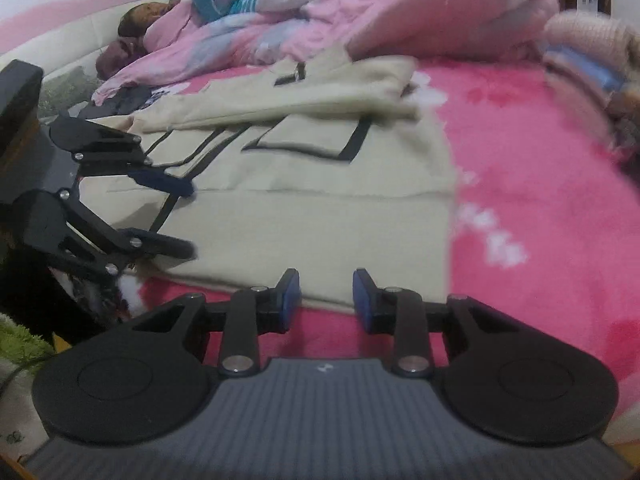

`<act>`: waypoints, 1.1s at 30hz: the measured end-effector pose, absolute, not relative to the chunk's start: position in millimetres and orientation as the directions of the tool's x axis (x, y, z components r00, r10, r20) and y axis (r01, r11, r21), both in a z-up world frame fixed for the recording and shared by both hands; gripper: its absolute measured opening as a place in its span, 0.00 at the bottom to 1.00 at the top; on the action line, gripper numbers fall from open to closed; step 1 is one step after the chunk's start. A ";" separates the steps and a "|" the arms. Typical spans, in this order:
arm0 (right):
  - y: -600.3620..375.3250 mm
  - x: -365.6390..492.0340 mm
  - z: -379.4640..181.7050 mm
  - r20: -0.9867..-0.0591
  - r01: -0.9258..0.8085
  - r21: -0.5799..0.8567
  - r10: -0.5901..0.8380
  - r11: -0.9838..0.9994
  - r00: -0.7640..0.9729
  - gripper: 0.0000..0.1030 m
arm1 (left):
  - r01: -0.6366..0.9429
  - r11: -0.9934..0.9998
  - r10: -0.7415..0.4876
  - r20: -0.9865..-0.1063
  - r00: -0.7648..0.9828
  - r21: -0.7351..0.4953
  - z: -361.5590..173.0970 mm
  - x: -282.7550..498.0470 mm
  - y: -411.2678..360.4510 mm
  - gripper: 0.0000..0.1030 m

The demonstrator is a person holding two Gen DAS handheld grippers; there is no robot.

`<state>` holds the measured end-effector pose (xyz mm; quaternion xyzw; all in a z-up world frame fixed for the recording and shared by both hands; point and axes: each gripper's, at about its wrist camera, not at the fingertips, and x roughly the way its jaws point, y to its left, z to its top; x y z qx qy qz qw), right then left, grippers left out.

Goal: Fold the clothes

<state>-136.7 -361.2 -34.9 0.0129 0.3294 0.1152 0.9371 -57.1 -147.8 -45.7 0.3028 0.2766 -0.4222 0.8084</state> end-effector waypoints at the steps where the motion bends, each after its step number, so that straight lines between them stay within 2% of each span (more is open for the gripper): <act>1: -365.8 -138.1 -25.8 -0.594 -0.209 0.086 0.219 0.974 0.774 0.27 | 0.853 0.463 -0.526 -0.699 0.484 0.241 -39.2 -54.9 -144.0 0.55; 5: -377.1 -111.0 -0.1 -0.527 -0.194 0.100 0.217 0.976 0.822 0.27 | 0.843 0.502 -0.566 -0.663 0.489 0.194 -14.0 -31.6 -142.0 0.58; 9: -365.7 -51.8 10.9 -0.515 -0.187 0.053 0.188 0.981 0.837 0.27 | 0.807 0.576 -0.564 -0.651 0.508 0.131 -8.1 4.4 -150.1 0.58; 12: -365.3 -11.9 17.6 -0.516 -0.178 0.079 0.193 0.981 0.835 0.29 | 0.776 0.629 -0.558 -0.672 0.487 0.040 -13.2 35.0 -152.8 0.58; 13: -369.9 4.0 21.4 -0.519 -0.168 0.115 0.203 0.979 0.831 0.30 | 0.765 0.645 -0.561 -0.677 0.477 0.004 -15.3 44.9 -152.2 0.58; 14: -376.3 17.1 23.4 -0.519 -0.154 0.165 0.219 0.974 0.826 0.35 | 0.752 0.658 -0.568 -0.679 0.466 -0.034 -18.4 54.9 -150.7 0.58; 15: -382.9 30.0 25.2 -0.518 -0.140 0.215 0.235 0.966 0.823 0.47 | 0.735 0.675 -0.569 -0.673 0.473 -0.055 -19.9 63.5 -147.8 0.58; 16: -391.0 47.8 24.5 -0.522 -0.126 0.281 0.262 0.951 0.812 0.51 | 0.718 0.692 -0.570 -0.666 0.481 -0.075 -21.1 72.0 -144.7 0.58; 20: -422.7 122.4 15.7 -0.524 -0.058 0.525 0.377 0.849 0.764 0.53 | 0.645 0.747 -0.581 -0.631 0.514 -0.163 -13.4 109.3 -127.2 0.58; 22: -425.7 149.0 -1.9 -0.532 -0.035 0.559 0.391 0.828 0.751 0.53 | 0.599 0.771 -0.585 -0.612 0.532 -0.216 0.2 134.9 -119.0 0.58; 23: -422.3 154.1 -12.5 -0.539 -0.035 0.553 0.389 0.833 0.747 0.53 | 0.576 0.780 -0.587 -0.605 0.538 -0.244 8.4 149.6 -115.9 0.60; 26: -411.4 163.1 -46.1 -0.542 -0.055 0.557 0.413 0.828 0.732 0.53 | 0.552 0.768 -0.615 -0.615 0.493 -0.326 27.7 204.0 -123.3 0.76; 29: -404.3 158.5 -72.7 -0.501 -0.106 0.577 0.453 0.810 0.737 0.54 | 0.572 0.755 -0.611 -0.662 0.434 -0.322 31.7 263.2 -164.1 0.77; 33: -401.6 147.3 -80.0 -0.444 -0.185 0.543 0.467 0.819 0.765 0.55 | 0.573 0.793 -0.517 -0.723 0.459 -0.204 14.0 313.9 -238.0 0.77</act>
